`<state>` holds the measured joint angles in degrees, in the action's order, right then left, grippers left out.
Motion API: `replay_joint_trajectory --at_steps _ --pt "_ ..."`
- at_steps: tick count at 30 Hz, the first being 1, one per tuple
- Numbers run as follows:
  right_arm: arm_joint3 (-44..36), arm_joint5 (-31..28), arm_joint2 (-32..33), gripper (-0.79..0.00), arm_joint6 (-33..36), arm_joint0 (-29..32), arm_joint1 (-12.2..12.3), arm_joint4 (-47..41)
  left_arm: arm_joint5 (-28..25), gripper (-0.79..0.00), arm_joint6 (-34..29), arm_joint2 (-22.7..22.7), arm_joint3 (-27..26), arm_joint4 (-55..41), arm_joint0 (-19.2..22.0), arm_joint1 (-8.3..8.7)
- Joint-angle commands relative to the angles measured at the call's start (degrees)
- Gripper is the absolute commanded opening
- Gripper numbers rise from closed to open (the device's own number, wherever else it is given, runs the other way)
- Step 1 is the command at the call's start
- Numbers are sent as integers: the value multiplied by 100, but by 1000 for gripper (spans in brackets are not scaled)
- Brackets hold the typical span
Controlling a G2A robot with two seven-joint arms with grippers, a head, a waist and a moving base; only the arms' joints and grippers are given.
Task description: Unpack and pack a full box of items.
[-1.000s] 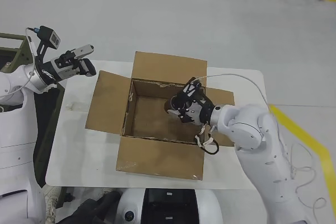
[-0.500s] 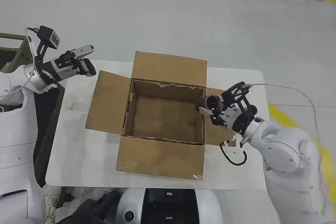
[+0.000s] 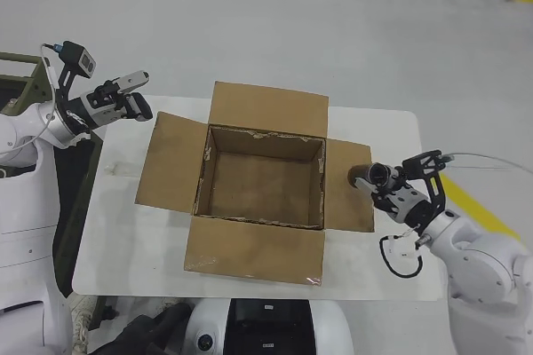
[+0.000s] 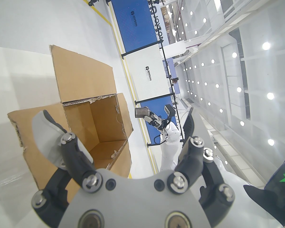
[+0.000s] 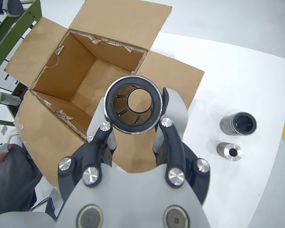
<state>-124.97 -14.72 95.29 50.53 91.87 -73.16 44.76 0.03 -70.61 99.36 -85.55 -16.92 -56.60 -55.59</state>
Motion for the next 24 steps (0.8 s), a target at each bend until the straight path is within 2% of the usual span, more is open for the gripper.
replay_joint_trajectory --at_steps 1,24 --pt "-1 20 49 -785 -51 87 13 16 0 0 0 0 0 0 0 0" --pt "-16 81 -5 -785 -154 191 43 107 0 0 0 0 0 0 0 0"
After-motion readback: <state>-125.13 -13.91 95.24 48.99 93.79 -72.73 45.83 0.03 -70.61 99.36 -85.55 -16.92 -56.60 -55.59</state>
